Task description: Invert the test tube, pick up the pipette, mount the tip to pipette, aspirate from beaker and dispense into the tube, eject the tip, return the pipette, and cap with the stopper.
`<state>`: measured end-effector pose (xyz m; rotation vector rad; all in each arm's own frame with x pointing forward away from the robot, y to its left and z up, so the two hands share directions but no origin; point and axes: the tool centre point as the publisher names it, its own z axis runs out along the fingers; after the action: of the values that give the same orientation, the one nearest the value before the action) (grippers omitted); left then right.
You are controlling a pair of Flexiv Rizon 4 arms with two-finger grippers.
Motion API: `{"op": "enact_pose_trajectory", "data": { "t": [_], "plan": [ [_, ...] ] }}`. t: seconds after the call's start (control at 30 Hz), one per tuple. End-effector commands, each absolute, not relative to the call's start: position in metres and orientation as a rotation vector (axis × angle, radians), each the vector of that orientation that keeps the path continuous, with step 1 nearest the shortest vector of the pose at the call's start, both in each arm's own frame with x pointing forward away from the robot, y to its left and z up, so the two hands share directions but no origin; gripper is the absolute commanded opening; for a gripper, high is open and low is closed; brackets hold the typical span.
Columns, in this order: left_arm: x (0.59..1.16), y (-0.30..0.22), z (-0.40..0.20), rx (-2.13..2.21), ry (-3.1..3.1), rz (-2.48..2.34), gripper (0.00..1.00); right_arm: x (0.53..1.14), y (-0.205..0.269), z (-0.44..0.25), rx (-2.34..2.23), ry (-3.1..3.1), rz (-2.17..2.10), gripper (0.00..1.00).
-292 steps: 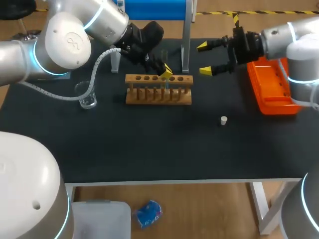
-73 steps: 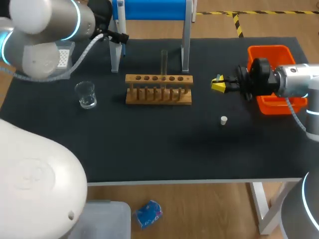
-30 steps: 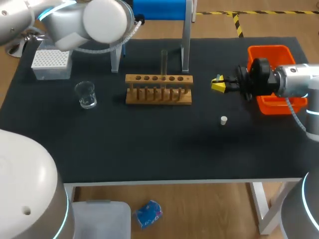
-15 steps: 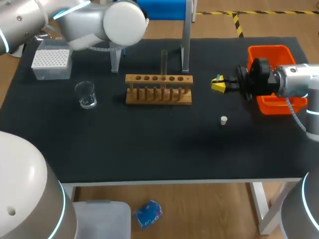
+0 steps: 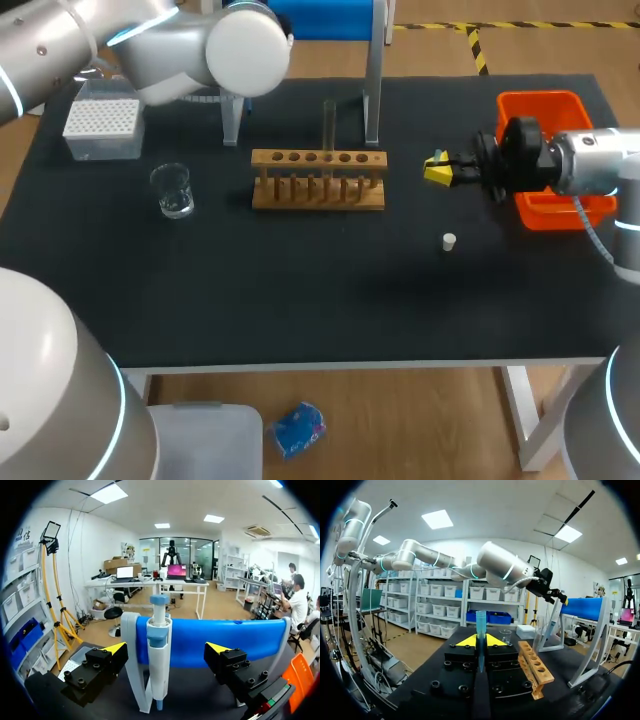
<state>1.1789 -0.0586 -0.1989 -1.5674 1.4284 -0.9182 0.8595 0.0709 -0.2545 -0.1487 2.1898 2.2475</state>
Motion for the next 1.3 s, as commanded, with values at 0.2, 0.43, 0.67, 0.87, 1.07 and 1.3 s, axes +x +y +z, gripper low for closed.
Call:
{"op": "enact_pose_trajectory", "data": {
  "t": [0.2,0.43,0.67,0.87,1.07,1.3],
  "plan": [
    [1.189,-0.057,-0.203,-1.556,1.44,-0.935,1.0,0.859,0.071,-0.255,-0.15,2.19,2.247,0.0],
    [1.193,-0.058,-0.203,-1.545,1.447,-0.94,1.0,0.859,0.071,-0.255,-0.15,2.19,2.247,0.0],
    [1.196,-0.06,-0.203,-1.536,1.454,-0.944,1.0,0.859,0.071,-0.255,-0.15,2.19,2.247,0.0],
    [1.196,-0.061,-0.203,-1.54,1.451,-0.942,0.96,0.859,0.071,-0.255,-0.15,2.19,2.247,0.0],
    [1.194,-0.06,-0.205,-1.551,1.448,-0.935,0.29,0.859,0.071,-0.255,-0.15,2.19,2.247,0.0],
    [1.193,-0.059,-0.206,-1.56,1.444,-0.935,0.0,0.859,0.071,-0.255,-0.15,2.19,2.247,0.0]
  ]
}}
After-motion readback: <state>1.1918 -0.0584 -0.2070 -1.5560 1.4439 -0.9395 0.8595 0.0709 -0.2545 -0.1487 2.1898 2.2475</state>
